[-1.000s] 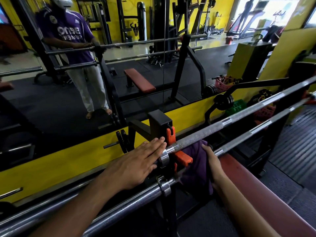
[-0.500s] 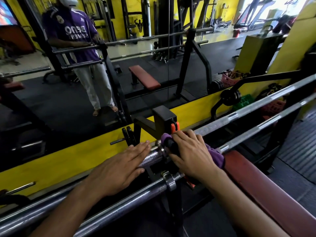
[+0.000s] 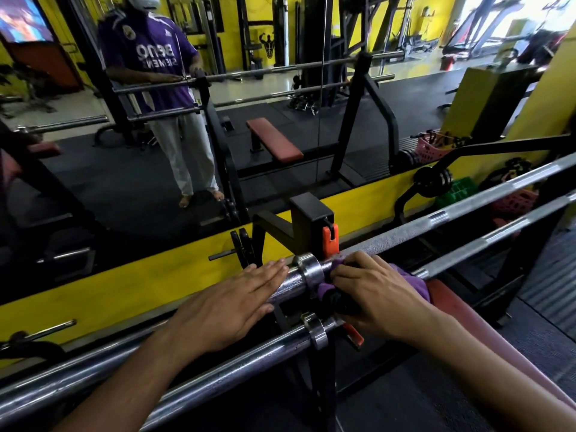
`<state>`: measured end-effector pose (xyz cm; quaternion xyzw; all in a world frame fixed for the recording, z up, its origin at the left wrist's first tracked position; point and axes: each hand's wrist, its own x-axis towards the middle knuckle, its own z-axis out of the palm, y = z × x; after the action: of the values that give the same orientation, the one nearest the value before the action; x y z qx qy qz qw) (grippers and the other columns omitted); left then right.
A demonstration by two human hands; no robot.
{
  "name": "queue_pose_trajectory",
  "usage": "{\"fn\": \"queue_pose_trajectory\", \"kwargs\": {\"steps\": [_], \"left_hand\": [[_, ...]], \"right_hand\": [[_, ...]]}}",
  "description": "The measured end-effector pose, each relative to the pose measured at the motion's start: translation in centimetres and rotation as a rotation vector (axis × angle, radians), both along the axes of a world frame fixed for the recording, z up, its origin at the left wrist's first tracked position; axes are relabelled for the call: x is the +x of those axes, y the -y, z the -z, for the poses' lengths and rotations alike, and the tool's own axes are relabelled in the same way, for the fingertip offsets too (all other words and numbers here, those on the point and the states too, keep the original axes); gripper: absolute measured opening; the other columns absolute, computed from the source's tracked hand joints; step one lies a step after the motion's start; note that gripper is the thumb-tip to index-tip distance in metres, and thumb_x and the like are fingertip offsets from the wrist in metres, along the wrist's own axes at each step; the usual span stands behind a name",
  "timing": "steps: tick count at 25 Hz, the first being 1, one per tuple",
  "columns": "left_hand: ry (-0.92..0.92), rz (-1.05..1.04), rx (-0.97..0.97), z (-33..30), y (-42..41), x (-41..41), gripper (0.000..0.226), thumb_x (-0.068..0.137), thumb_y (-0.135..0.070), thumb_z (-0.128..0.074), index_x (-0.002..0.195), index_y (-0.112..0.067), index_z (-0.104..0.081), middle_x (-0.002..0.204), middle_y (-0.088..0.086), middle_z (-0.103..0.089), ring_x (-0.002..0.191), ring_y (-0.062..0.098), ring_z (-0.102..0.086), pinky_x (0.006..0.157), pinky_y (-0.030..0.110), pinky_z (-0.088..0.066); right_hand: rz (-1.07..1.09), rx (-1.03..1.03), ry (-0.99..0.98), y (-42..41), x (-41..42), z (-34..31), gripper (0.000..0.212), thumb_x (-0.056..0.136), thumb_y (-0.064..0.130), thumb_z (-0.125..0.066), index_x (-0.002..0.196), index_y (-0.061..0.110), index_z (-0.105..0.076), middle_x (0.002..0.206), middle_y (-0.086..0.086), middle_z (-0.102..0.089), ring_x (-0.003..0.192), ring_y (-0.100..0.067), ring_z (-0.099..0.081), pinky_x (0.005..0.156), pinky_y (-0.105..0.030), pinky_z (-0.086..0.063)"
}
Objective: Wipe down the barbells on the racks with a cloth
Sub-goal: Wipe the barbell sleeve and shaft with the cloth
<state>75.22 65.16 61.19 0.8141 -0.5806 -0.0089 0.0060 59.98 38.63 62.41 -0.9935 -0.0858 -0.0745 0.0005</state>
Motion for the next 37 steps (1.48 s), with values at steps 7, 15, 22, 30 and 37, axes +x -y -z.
{"fn": "queue_pose_trajectory", "kwargs": {"steps": [7, 15, 22, 30, 37], "left_hand": [[-0.065, -0.029, 0.008, -0.4, 0.1, -0.3, 0.066, 0.093, -0.064, 0.004, 0.151, -0.044, 0.028, 0.160, -0.026, 0.029, 0.150, -0.001, 0.018, 0.121, 0.024, 0.008], [0.034, -0.043, -0.081, 1.0, -0.3, 0.3, 0.061, 0.105, -0.061, -0.007, 0.160, -0.036, -0.005, 0.164, -0.007, -0.019, 0.148, 0.013, -0.025, 0.117, 0.036, -0.032], [0.049, 0.015, -0.058, 1.3, -0.3, 0.8, 0.066, 0.104, -0.058, -0.004, 0.159, -0.024, -0.018, 0.165, -0.001, -0.022, 0.153, 0.016, -0.022, 0.123, 0.035, -0.024], [-0.027, 0.123, -0.088, 0.5, -4.2, 1.2, 0.061, 0.106, -0.048, -0.021, 0.161, -0.035, 0.003, 0.168, -0.018, 0.006, 0.153, 0.000, -0.005, 0.120, 0.032, -0.032], [-0.022, 0.155, -0.125, 0.7, -4.1, 1.6, 0.060, 0.107, -0.046, -0.022, 0.162, -0.030, -0.003, 0.169, -0.015, 0.001, 0.154, 0.004, -0.008, 0.120, 0.033, -0.033]], "right_hand": [[0.003, 0.487, 0.054, 1.9, 0.0, -3.2, 0.034, 0.090, 0.030, -0.070, 0.121, 0.025, -0.060, 0.113, 0.022, -0.054, 0.110, -0.007, -0.049, 0.093, -0.023, -0.042], [0.169, 0.507, -0.043, -4.6, 6.4, -2.6, 0.021, 0.099, 0.030, -0.052, 0.113, 0.016, -0.046, 0.110, -0.010, -0.065, 0.101, -0.033, -0.061, 0.075, -0.036, -0.040], [0.257, 0.121, -0.514, -6.6, 13.6, -5.6, 0.036, 0.102, 0.034, -0.047, 0.123, 0.010, -0.064, 0.122, -0.012, -0.065, 0.112, -0.032, -0.062, 0.083, -0.036, -0.043], [0.267, -0.056, -0.790, -6.7, 16.7, -5.0, 0.020, 0.097, 0.036, -0.052, 0.096, 0.017, -0.059, 0.120, -0.008, -0.065, 0.084, -0.022, -0.062, 0.075, -0.035, -0.050], [0.341, 0.198, 0.039, -7.7, 7.0, -1.7, 0.031, 0.090, 0.026, -0.059, 0.120, 0.026, -0.058, 0.117, 0.001, -0.064, 0.109, -0.029, -0.062, 0.076, -0.038, -0.050]]}}
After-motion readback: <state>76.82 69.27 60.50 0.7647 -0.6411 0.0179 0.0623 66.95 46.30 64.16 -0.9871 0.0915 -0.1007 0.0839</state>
